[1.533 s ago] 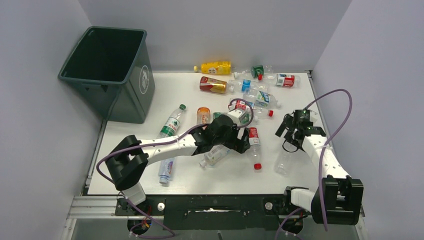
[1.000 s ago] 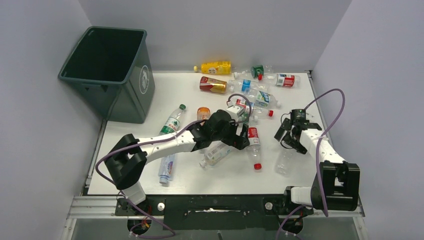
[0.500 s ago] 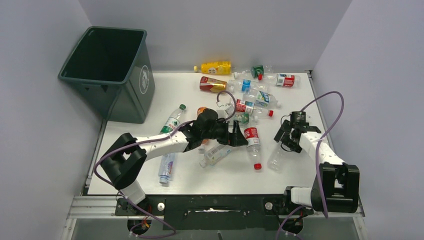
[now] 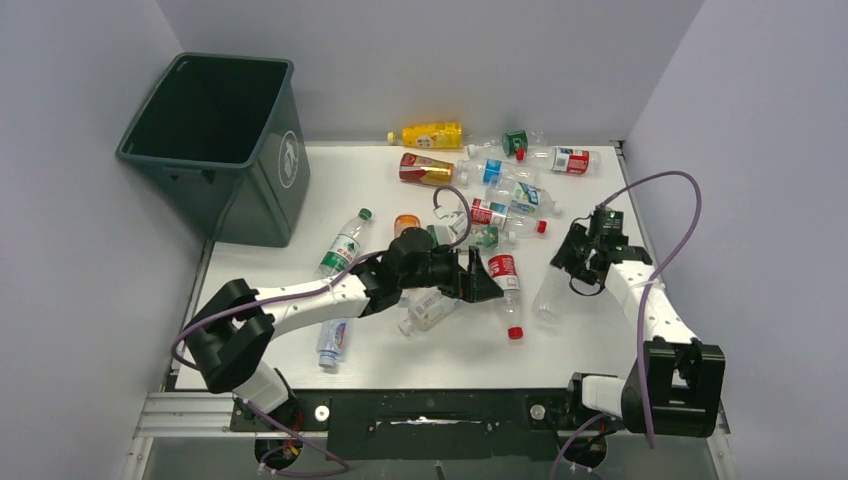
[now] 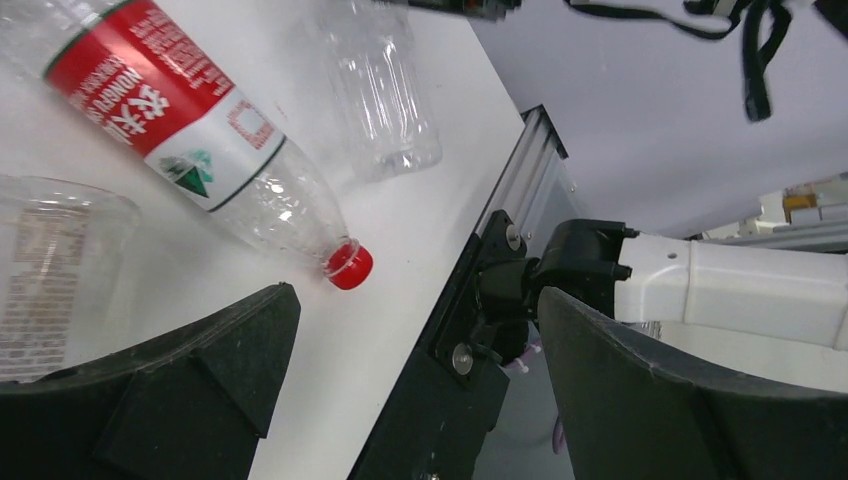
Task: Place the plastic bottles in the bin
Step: Pick up the plastic bottle at the center of the board.
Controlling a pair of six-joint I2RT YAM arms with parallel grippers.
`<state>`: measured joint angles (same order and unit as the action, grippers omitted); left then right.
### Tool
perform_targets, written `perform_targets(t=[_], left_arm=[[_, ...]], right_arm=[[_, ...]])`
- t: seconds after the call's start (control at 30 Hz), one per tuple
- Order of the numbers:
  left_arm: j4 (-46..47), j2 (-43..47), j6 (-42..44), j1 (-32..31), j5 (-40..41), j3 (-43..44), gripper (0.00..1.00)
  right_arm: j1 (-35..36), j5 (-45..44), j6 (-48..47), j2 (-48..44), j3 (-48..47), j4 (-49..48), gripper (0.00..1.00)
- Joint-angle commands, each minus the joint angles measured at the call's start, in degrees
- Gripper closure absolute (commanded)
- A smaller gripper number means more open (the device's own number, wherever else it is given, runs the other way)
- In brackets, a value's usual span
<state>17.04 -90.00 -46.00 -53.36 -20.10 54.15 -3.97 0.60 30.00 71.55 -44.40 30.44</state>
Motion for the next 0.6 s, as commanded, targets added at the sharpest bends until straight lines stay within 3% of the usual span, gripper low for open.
perform_targets(t=[0.0, 0.3, 0.57], left_arm=[[3.98, 2.01, 3.35, -2.53, 1.63, 2.95, 0.08], [1.68, -0.9, 6.36, -4.67, 5.37, 6.39, 0.08], [-0.36, -2.81, 7.22, -4.82, 10.56, 8.12, 0.08]], right_arm=[[1.39, 5.18, -1.43, -4.25, -7.89, 0.27, 0.6], [3.82, 16.4, 0.72, -7.37, -13.16, 0.35, 0.58], [10.09, 18.84, 3.06, -6.87, -14.37, -1.33, 0.58]])
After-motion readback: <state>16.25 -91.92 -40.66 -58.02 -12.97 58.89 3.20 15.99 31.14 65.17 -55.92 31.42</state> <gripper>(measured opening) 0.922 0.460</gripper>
